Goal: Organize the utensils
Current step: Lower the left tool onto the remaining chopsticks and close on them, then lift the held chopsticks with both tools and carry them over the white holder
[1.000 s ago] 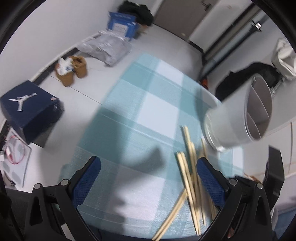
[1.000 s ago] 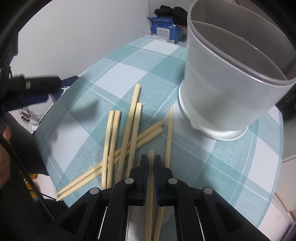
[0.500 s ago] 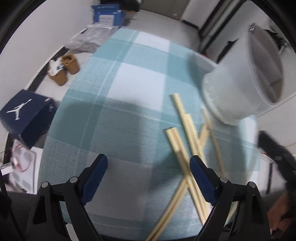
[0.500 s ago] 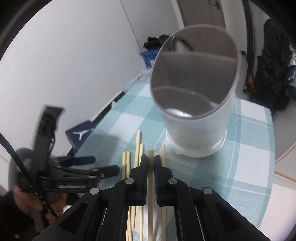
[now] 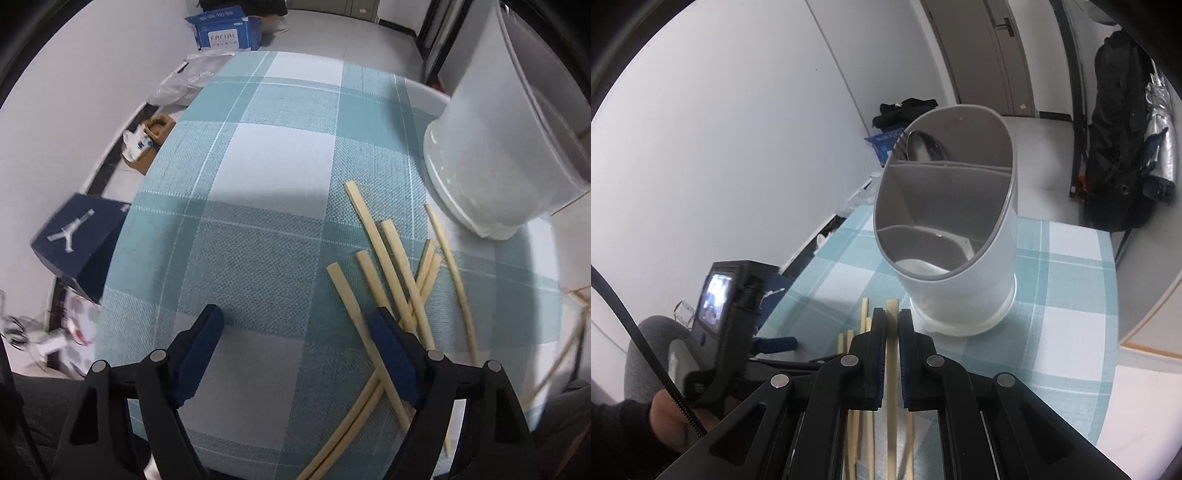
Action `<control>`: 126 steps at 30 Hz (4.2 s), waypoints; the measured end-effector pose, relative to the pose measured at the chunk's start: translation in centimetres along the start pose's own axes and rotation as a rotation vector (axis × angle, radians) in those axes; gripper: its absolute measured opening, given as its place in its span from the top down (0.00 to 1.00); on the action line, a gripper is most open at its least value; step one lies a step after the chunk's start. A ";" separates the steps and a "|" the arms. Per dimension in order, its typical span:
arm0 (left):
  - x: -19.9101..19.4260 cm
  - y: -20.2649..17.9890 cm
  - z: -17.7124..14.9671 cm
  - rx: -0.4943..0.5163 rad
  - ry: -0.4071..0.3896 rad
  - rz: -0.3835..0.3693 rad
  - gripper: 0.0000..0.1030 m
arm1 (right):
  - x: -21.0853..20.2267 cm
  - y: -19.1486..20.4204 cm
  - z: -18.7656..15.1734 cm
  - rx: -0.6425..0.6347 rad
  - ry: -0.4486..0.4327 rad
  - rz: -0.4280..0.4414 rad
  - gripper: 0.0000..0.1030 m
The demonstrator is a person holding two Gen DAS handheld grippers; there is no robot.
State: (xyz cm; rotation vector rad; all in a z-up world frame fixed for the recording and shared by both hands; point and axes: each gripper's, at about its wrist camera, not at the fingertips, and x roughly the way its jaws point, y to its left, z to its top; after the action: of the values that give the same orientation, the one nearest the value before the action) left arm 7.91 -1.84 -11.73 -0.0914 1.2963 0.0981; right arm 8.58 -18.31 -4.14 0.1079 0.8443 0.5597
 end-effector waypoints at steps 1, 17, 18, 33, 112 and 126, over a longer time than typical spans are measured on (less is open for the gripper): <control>0.0 -0.2 0.1 0.006 -0.003 0.008 0.28 | -0.2 0.0 0.0 -0.002 -0.004 -0.002 0.94; -0.2 -0.9 1.8 -0.095 -0.036 -0.078 0.97 | -1.8 -0.3 -0.2 0.004 -0.047 -0.021 0.94; -0.3 -0.7 1.9 -0.107 -0.044 -0.084 0.97 | -1.9 -0.3 -0.2 0.004 -0.053 -0.022 0.94; -8.6 2.7 2.1 -0.219 -0.424 -0.288 0.97 | -4.1 0.5 -0.3 0.013 -0.151 -0.045 0.94; -14.4 -6.1 13.8 -0.013 -1.047 -0.366 0.97 | -9.0 -4.4 14.2 0.004 -0.522 -0.126 0.95; -14.7 -6.2 12.9 0.081 -1.043 -0.360 0.96 | -8.0 -4.7 12.5 0.007 -0.504 -0.093 0.95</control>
State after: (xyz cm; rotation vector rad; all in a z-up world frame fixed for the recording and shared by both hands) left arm 17.02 -6.69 5.96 -0.1728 0.2293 -0.1992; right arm 15.52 -24.79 8.22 0.2047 0.3580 0.4152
